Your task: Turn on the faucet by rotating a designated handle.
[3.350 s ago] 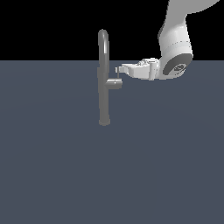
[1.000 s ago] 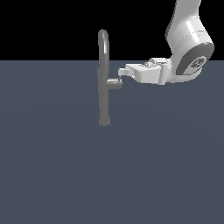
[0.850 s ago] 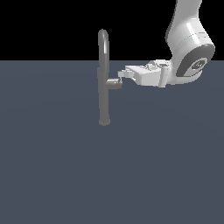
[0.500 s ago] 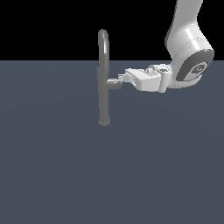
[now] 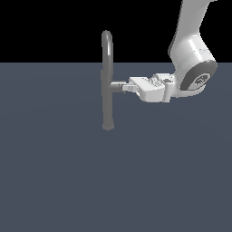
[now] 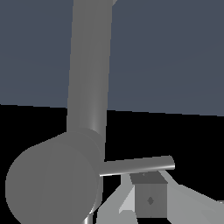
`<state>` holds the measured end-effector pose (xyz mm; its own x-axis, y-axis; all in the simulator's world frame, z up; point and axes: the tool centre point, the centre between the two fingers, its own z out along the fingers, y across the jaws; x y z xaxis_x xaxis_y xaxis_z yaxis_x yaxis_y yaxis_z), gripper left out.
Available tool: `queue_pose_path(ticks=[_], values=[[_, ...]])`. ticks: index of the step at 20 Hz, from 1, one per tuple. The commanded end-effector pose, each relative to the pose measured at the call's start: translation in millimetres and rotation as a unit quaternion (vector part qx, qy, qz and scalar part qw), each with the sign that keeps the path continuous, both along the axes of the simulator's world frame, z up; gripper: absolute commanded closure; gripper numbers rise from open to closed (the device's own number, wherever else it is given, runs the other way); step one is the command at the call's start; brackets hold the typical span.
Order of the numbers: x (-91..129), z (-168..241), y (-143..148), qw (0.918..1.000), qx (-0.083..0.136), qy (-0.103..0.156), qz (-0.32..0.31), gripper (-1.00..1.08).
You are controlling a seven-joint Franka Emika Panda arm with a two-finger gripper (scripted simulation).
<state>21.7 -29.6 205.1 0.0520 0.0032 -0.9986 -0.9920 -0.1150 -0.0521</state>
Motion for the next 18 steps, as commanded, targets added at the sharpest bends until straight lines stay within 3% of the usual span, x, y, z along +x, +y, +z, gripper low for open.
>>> queue_pose_path(ticks=[1, 7, 8, 18], values=[[-0.8, -24.3, -0.3, 0.9999, -0.001, 0.015, -0.003, 1.08], [2.7, -50.0, -0.1, 0.9997, -0.001, 0.024, -0.004, 1.08], [9.5, -10.9, 0.6, 1.0000, 0.003, -0.005, 0.004, 1.08], [23.7, -50.5, 2.2, 0.9999, 0.000, 0.016, -0.002, 1.08]])
